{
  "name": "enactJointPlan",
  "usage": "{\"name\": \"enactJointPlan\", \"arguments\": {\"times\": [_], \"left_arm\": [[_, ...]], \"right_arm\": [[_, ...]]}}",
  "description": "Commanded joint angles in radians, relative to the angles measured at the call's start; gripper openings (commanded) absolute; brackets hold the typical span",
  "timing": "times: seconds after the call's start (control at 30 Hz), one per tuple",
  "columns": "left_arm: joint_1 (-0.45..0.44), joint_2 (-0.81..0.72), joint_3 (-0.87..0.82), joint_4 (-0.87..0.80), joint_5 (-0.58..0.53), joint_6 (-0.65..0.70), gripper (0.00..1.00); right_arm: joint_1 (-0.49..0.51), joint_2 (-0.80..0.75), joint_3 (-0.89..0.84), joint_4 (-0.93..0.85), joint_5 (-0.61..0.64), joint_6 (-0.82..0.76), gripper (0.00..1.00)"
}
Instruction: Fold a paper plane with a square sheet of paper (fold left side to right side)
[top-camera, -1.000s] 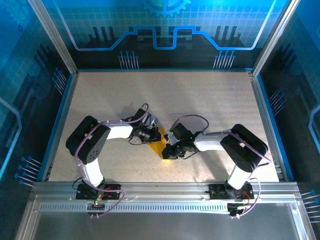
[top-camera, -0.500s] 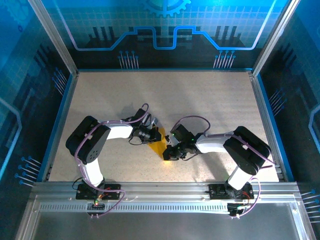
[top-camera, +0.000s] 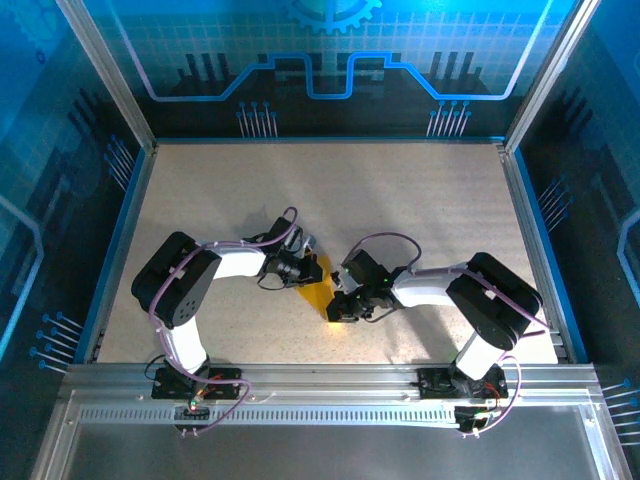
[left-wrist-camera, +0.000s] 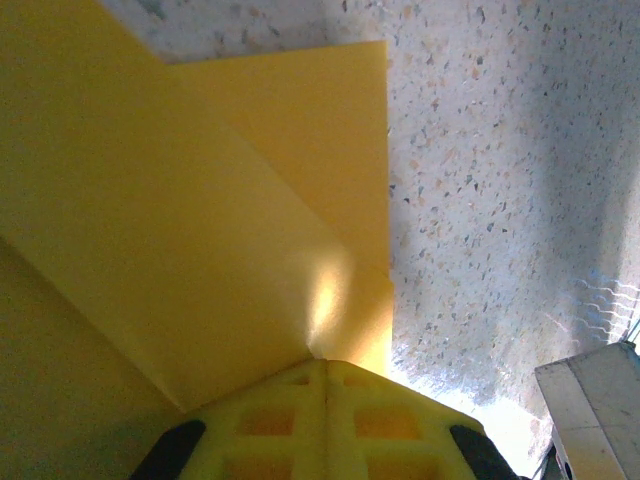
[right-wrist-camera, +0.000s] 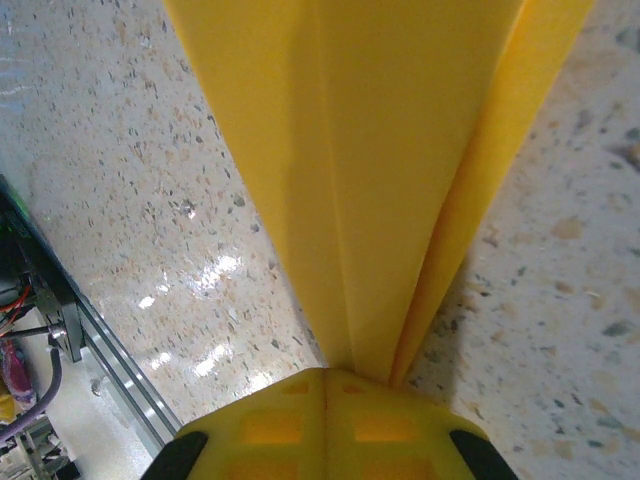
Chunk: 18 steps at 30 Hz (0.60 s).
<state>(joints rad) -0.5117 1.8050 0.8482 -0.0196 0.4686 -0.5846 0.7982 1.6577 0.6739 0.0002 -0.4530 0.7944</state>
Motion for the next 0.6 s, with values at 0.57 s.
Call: {"name": "enactJointPlan", "arguments": {"times": [0.57], "left_arm": [[-0.004, 0.016, -0.028, -0.077, -0.073, 0.003, 0.05]], "right_arm": [[-0.012, -0.15, -0.014, -0.108, -0.036, -0.025, 0.06]]}}
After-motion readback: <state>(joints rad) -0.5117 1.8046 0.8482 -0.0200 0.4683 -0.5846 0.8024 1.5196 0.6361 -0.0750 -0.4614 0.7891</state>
